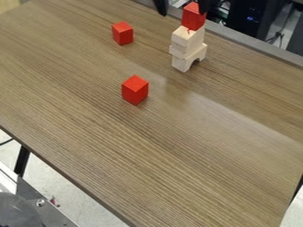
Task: Put the red cube on top of the block
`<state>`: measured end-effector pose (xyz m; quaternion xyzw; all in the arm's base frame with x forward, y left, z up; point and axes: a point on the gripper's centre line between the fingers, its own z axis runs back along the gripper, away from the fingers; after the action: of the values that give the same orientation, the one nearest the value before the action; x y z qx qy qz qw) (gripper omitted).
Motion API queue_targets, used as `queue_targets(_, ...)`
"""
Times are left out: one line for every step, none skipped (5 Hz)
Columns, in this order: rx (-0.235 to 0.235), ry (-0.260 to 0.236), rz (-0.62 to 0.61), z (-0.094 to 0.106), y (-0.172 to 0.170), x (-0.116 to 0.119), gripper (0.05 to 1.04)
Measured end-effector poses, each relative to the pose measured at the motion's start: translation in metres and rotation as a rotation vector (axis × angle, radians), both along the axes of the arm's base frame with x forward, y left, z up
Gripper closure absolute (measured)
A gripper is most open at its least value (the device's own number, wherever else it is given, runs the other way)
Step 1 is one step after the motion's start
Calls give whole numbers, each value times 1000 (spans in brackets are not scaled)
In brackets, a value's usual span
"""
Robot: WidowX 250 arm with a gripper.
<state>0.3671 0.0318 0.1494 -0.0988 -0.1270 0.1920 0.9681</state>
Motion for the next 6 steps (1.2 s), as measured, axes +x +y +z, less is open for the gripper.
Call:
queue_targets(-7, 33, -4, -12, 0, -2, 86)
queue_targets(6, -5, -194, -15, 6, -22, 86)
queue_targets(44, -91, -240, -1, 21, -42, 86)
queue_targets(89, -117, -336, -5, 31, -61, 86)
queue_targets(122, -92, -387, -24, 35, -73, 86)
queue_targets(182, -104, -403, -36, 36, -72, 86)
